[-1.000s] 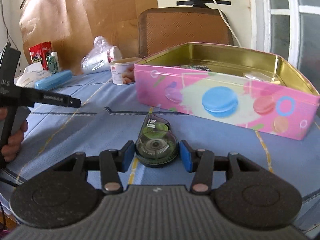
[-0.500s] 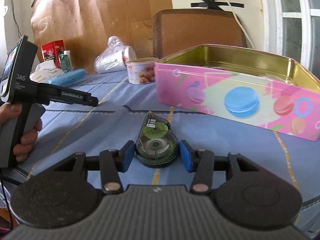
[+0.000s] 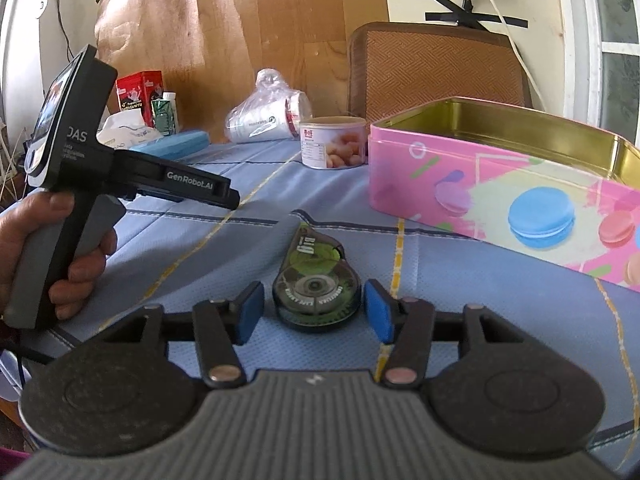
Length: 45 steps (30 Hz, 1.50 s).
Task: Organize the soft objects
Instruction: 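Grasp the green tape roller with the right gripper and lift it, then hold the green tape roller above the table with the right gripper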
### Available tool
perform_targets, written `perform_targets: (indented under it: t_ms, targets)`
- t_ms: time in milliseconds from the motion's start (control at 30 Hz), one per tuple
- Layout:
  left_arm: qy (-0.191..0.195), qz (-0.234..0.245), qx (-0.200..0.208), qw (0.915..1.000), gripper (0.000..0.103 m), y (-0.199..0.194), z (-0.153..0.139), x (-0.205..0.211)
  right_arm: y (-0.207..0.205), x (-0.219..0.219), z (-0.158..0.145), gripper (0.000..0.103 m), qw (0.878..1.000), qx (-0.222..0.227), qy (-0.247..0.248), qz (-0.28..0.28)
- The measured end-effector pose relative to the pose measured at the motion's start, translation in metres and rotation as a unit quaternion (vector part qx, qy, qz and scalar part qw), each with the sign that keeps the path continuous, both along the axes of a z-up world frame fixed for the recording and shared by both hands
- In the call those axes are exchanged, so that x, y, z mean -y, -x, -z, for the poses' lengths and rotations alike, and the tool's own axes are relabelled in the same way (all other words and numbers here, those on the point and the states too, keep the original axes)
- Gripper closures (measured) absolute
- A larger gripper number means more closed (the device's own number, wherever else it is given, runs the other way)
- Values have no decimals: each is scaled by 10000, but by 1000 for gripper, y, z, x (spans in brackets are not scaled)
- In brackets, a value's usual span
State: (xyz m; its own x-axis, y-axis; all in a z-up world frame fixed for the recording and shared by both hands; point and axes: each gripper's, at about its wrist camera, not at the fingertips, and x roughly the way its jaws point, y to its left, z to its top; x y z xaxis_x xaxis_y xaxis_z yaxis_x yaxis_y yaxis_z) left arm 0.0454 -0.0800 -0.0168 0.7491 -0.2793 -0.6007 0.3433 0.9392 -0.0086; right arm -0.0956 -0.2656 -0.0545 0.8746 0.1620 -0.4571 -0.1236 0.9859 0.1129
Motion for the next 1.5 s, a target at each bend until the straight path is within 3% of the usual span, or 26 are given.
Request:
perform_targets:
  t_ms: [700,1500]
  targets:
    - [9,-65,1,10000,19,2,0,3,6,-14,4,34,9991,176,216,315]
    - [132,-78,14,9999,19,2,0,-2,9,-17,3,34,9988,216,224,369]
